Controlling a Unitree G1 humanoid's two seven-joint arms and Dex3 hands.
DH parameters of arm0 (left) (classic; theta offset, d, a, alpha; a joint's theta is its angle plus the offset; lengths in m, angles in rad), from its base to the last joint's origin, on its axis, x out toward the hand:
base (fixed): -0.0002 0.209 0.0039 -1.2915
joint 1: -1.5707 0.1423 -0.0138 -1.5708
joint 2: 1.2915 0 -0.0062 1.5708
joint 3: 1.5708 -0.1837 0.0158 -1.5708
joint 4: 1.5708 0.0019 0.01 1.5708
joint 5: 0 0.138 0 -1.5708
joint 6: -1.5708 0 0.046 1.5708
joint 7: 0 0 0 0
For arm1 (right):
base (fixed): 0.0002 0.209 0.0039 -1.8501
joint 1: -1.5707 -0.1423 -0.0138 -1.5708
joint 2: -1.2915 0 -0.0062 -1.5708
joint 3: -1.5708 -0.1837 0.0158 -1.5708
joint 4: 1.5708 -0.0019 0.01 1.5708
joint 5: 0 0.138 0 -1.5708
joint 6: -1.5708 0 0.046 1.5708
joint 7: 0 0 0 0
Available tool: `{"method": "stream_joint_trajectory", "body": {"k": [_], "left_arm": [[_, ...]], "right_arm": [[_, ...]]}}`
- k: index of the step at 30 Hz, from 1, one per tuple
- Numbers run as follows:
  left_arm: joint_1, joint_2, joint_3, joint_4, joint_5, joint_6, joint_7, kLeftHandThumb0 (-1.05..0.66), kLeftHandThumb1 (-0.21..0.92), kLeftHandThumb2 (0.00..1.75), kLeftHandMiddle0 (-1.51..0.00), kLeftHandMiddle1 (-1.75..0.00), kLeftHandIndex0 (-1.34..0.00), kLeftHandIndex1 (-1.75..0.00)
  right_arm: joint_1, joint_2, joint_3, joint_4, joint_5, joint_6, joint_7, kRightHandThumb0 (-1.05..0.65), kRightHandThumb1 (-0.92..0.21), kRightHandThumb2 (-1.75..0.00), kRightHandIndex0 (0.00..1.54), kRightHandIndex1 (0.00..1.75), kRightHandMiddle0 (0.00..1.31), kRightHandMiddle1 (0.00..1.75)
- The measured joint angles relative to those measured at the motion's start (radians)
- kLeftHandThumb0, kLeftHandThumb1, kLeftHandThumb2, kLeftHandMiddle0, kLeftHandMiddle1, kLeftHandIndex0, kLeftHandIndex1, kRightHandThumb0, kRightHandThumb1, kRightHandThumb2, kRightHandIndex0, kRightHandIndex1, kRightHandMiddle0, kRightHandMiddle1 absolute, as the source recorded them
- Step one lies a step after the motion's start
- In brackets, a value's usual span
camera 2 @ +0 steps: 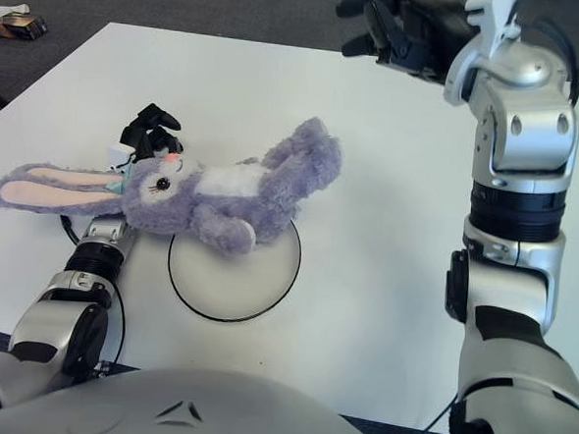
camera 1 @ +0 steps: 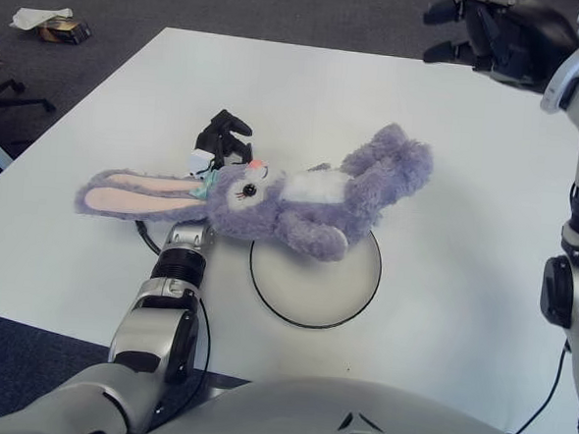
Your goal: Put the doll into the plate.
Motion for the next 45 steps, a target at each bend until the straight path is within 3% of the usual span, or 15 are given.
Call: {"method": "stream_joint_trajectory", "body": {"k": [9,19,28,34,45], "left_arm": [[0.007,0.006,0.001,-0.007,0.000,0.004,0.000,-0.01,0.21,1.44,-0.58,-1.75,-0.57,-1.75],[0.006,0.021,0.001,-0.004,0.002,0.005,-0.001,-0.01,0.21,1.45,-0.58,-1.75,-0.57,-1.75],[-0.012,0.027,0.004,0.039,-0.014,-0.020,-0.029,-0.01,0.22,1.44,-0.57,-1.75,-0.56,-1.75],[-0.018,0.038,0.005,0.056,-0.020,-0.031,-0.031,-0.01,0.22,1.43,-0.57,-1.75,-0.56,-1.75],[-0.027,0.045,0.005,0.079,-0.023,-0.044,-0.034,-0.01,0.23,1.43,-0.57,-1.75,-0.55,-1.75]], "right_arm": [[0.185,0.037,-0.005,-0.119,-0.034,-0.031,-0.135,-0.63,-0.88,-0.75,0.20,1.15,0.00,1.41],[0.300,0.116,0.002,-0.180,-0.061,-0.033,-0.269,-0.57,-0.92,-0.82,0.20,1.24,0.00,1.44],[0.375,0.151,0.005,-0.019,-0.083,-0.212,-0.315,-0.55,-0.92,-0.91,0.21,1.28,0.00,1.33],[0.420,0.177,0.029,0.062,-0.094,-0.230,-0.318,-0.54,-0.92,-0.92,0.21,1.29,0.00,1.32],[0.430,0.198,0.032,0.023,-0.091,-0.211,-0.320,-0.52,-0.92,-0.89,0.22,1.30,0.00,1.36]]}}
